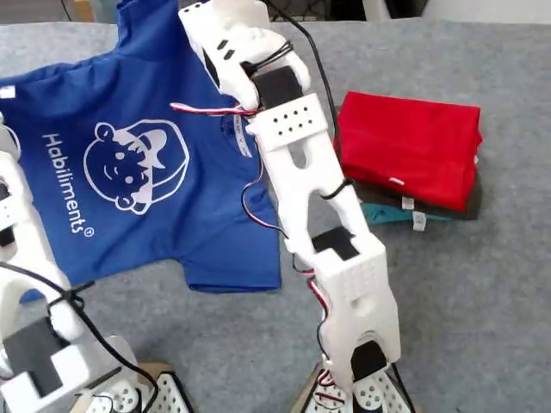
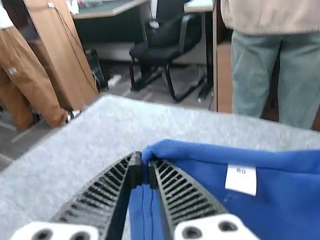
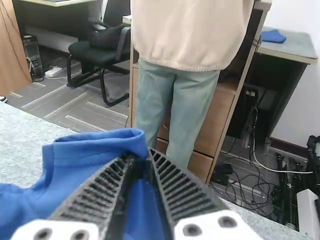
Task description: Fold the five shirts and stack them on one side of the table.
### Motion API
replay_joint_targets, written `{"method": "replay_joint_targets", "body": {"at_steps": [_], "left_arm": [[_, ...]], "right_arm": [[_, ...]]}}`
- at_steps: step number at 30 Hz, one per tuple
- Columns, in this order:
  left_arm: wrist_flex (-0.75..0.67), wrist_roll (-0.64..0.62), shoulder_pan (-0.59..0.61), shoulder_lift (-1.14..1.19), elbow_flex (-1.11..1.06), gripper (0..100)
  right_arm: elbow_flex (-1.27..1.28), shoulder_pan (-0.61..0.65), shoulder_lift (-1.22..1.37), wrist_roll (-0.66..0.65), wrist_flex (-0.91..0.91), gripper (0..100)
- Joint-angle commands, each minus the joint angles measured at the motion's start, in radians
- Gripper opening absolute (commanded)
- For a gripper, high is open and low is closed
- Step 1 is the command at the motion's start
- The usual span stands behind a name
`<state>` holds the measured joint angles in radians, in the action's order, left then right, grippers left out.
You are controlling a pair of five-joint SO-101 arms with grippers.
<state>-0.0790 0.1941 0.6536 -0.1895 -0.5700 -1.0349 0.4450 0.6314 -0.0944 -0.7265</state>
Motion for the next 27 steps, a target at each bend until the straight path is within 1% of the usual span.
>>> {"method": "replay_joint_targets", "body": {"at_steps": [1, 3, 6, 12, 15, 18, 22, 24, 27], "left_arm": [[-0.023, 0.009, -0.004, 0.002, 0.041, 3], [-0.003, 0.009, -0.004, 0.0, 0.019, 3], [0.094, 0.009, -0.005, 0.0, 0.016, 3], [0.446, 0.011, -0.019, -0.068, 0.081, 3], [0.582, 0.011, -0.044, -0.103, 0.101, 3], [0.62, 0.011, -0.051, -0.118, 0.091, 3], [0.703, 0.012, -0.041, -0.123, 0.091, 3], [0.783, 0.04, -0.027, -0.129, 0.094, 3], [0.904, 0.135, -0.015, -0.123, 0.09, 3]], "right_arm": [[-0.148, -0.017, 0.027, -0.017, -0.109, 1.3], [-0.188, -0.017, 0.051, -0.052, -0.192, 1.3], [-0.254, -0.015, 0.071, -0.051, -0.328, 1.3], [-0.346, -0.015, 0.07, -0.051, -0.611, 1.3], [-0.384, -0.015, 0.071, -0.051, -0.752, 1.3], [-0.397, -0.014, 0.073, -0.057, -0.868, 1.3], [-0.404, 0.029, 0.071, -0.06, -1.023, 1.3], [-0.387, 0.049, 0.068, -0.051, -1.042, 1.3], [-0.343, 0.063, 0.065, -0.049, -1.043, 1.3]]}}
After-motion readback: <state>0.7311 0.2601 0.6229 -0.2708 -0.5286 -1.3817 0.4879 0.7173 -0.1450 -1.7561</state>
